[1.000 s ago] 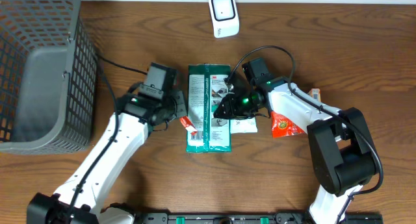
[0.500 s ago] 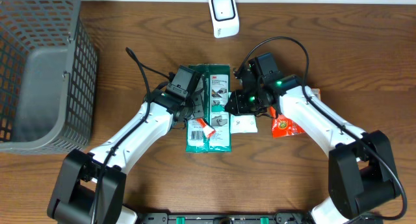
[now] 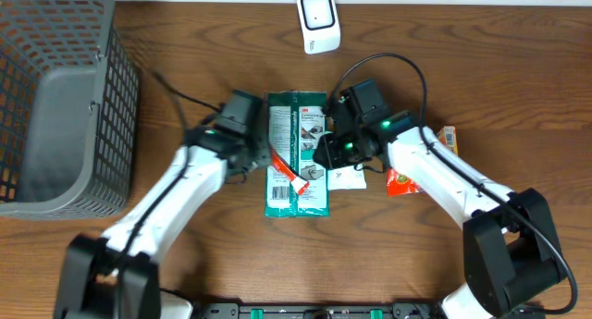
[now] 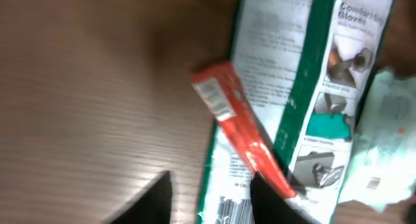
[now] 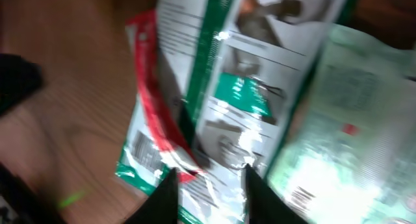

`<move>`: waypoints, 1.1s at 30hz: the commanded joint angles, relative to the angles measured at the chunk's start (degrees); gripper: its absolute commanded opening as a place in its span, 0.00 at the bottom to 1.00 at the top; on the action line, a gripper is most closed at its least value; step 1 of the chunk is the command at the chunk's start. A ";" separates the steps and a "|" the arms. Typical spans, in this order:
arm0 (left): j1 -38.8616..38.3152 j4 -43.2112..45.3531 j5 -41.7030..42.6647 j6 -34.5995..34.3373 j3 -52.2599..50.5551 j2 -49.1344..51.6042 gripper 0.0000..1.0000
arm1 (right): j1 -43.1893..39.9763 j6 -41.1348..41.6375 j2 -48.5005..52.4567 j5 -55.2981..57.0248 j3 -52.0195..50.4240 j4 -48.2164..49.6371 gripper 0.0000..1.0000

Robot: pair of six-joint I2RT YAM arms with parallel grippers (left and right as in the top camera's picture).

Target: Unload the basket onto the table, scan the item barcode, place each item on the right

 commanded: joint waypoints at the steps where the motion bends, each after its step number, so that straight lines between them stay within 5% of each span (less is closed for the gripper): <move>1: 4.79 -2.86 -1.70 2.67 2.01 -4.57 0.26 | 3.06 3.19 -0.66 -0.28 0.15 2.67 0.13; 4: 8.59 -4.66 -1.88 2.91 2.01 -4.74 0.25 | 5.05 5.03 -0.44 -0.24 0.15 5.92 0.06; 14: 13.60 -5.68 -1.86 5.90 1.46 -4.44 0.29 | 8.61 7.39 3.78 -0.04 0.15 13.22 0.03; 33: 13.60 -5.66 -1.86 5.90 1.46 -4.44 0.30 | 12.55 10.05 9.11 8.46 -0.35 8.09 0.01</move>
